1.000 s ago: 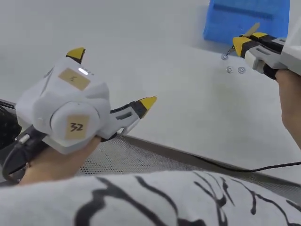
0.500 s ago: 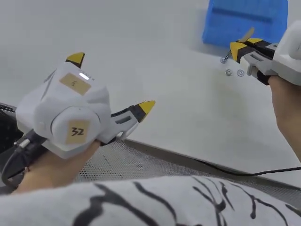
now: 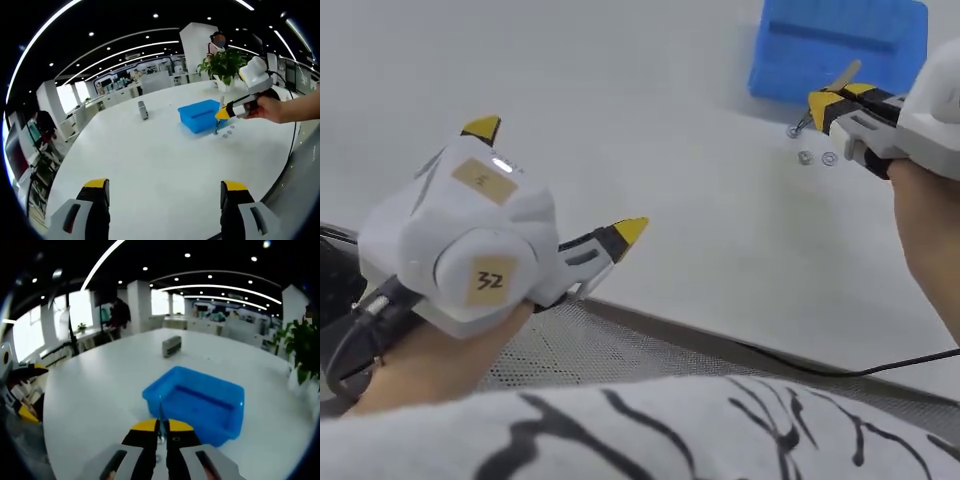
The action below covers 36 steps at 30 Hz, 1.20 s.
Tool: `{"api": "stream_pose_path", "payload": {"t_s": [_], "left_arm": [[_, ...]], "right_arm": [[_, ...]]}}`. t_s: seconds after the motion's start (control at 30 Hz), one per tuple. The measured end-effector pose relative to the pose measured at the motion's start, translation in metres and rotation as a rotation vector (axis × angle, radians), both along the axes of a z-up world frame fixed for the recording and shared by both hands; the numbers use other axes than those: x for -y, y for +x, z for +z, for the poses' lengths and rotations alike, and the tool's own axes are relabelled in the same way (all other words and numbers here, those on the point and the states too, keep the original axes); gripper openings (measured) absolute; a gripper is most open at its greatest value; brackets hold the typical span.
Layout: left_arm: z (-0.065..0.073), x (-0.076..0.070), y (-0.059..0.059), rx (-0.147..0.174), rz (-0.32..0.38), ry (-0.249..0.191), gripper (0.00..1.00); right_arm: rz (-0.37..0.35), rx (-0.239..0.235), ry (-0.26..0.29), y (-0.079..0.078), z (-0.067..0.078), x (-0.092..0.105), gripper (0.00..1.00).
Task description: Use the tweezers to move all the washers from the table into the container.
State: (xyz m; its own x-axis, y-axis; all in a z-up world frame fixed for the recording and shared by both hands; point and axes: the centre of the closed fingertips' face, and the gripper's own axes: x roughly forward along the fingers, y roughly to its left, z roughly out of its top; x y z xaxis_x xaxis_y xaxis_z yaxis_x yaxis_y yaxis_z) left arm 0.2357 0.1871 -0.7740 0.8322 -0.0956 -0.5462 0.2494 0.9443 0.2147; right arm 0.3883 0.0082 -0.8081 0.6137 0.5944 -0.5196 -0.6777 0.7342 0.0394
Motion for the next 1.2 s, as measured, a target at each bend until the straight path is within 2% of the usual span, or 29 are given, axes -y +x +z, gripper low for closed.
{"api": "stream_pose_path", "payload": {"t_s": [0.27, 0.47, 0.73, 1.03, 1.2], "left_arm": [[-0.003, -0.002, -0.001, -0.006, 0.001, 0.009, 0.94], [-0.005, -0.002, -0.001, -0.011, -0.005, 0.018, 0.94], [-0.006, -0.004, -0.001, -0.013, -0.002, 0.027, 0.94], [-0.007, -0.003, -0.001, -0.017, -0.008, 0.031, 0.93], [-0.008, -0.004, -0.001, -0.019, -0.006, 0.031, 0.93]], "right_arm": [[0.007, -0.030, 0.026, -0.003, 0.003, 0.000, 0.01], [0.034, -0.003, 0.050, -0.006, 0.028, -0.007, 0.01], [0.074, 0.027, 0.068, -0.005, 0.053, -0.016, 0.01], [0.080, 0.059, 0.095, 0.002, 0.074, -0.020, 0.01], [0.064, 0.074, 0.118, 0.012, 0.084, -0.018, 0.01]]}}
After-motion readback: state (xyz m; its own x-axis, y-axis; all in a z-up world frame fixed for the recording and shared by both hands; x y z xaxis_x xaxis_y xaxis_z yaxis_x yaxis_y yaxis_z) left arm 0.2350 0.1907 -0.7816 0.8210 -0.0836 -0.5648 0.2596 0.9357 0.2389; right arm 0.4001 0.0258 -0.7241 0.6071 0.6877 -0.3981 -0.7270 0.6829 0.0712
